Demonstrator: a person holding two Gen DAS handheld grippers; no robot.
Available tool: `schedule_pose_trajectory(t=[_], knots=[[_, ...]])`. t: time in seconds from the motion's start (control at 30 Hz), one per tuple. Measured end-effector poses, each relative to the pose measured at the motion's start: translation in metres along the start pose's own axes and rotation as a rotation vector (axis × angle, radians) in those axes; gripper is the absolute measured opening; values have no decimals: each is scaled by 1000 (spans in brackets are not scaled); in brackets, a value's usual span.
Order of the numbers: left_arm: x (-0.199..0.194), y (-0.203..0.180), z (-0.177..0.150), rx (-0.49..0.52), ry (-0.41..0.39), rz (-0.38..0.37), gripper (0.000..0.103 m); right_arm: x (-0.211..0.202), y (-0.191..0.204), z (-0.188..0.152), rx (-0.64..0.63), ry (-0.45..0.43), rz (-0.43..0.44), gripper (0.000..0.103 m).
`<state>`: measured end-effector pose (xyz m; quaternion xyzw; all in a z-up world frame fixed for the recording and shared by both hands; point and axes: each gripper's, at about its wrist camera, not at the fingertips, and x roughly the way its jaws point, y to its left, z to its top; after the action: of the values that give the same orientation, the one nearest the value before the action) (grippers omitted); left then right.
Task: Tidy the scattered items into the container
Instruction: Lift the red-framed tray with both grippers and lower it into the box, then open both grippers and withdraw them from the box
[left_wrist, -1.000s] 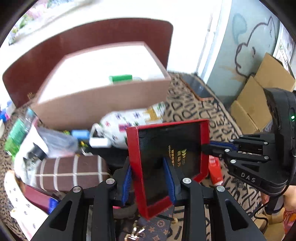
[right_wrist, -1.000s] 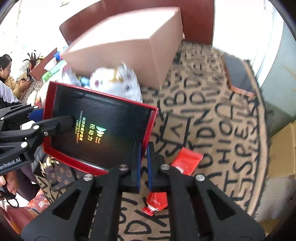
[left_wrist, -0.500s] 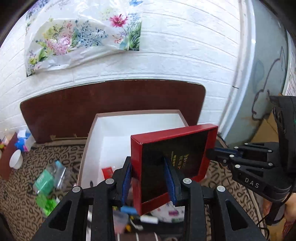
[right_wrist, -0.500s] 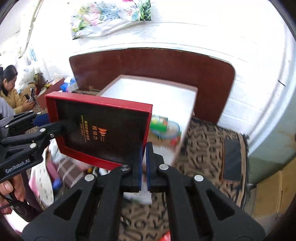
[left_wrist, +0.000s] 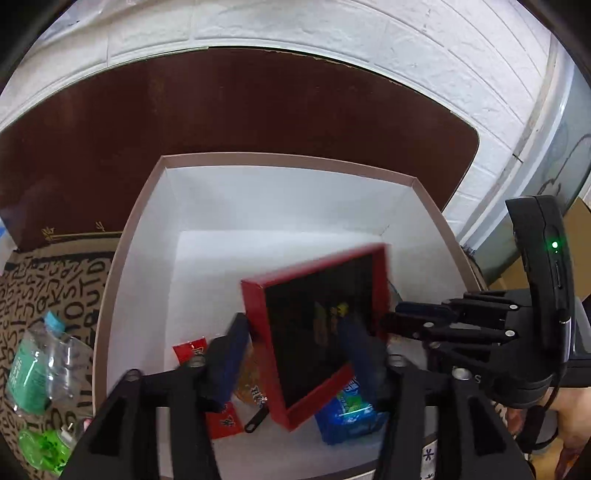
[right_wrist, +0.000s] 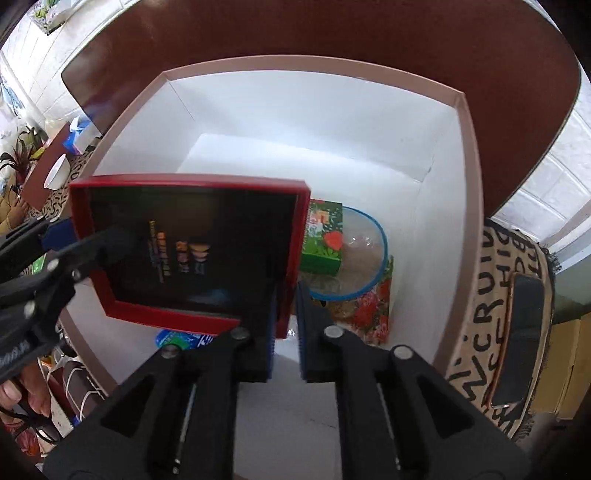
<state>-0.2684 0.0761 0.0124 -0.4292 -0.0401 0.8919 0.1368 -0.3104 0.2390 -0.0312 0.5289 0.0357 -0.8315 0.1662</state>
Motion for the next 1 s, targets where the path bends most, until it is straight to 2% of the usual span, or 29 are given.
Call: schedule_pose_trajectory(t=[0.03,0.07,0.13,0.17,0.23,0.3,0.33,0.4,0.5,0.57,0.67,0.83,0.87,0.93,1.0], knots=[[-5,-2,-3,16,-19,12,72,-2,3,-2,-17,-15,-14,28],[-9,-4,-6,28,-39,28,73,-5,7,-4,-41,-36,-37,32],[-25,-8,-10,43,-82,55,79,-16,16,-11,-91,-88,-82,49],[-35,-9,-14,44,-103,57,84,-23,20,-16,-112,-120,-99,51],[-56,-12,-21,41,-153,58,88,-42,25,-28,-143,-194,-107,56],[-80,-15,-32,33,-213,78,100,-68,30,-47,-151,-270,-93,64],[-91,-17,-39,32,-241,94,103,-83,31,-58,-148,-313,-79,71],[-113,-21,-53,29,-299,133,103,-110,32,-85,-129,-395,-39,77],[-136,-28,-72,43,-354,181,103,-142,30,-132,-97,-484,2,79],[-145,-33,-84,60,-367,183,103,-153,27,-159,-76,-515,17,82],[-161,-42,-109,86,-409,158,103,-158,31,-204,-52,-536,21,82],[-187,-53,-157,85,-538,242,103,-147,39,-259,-30,-525,7,82],[-189,-55,-163,89,-544,231,103,-145,41,-269,-21,-517,16,82],[-187,-56,-167,98,-501,180,103,-139,44,-284,0,-488,50,82],[-186,-55,-173,59,-478,167,103,-135,46,-294,16,-465,64,82]])
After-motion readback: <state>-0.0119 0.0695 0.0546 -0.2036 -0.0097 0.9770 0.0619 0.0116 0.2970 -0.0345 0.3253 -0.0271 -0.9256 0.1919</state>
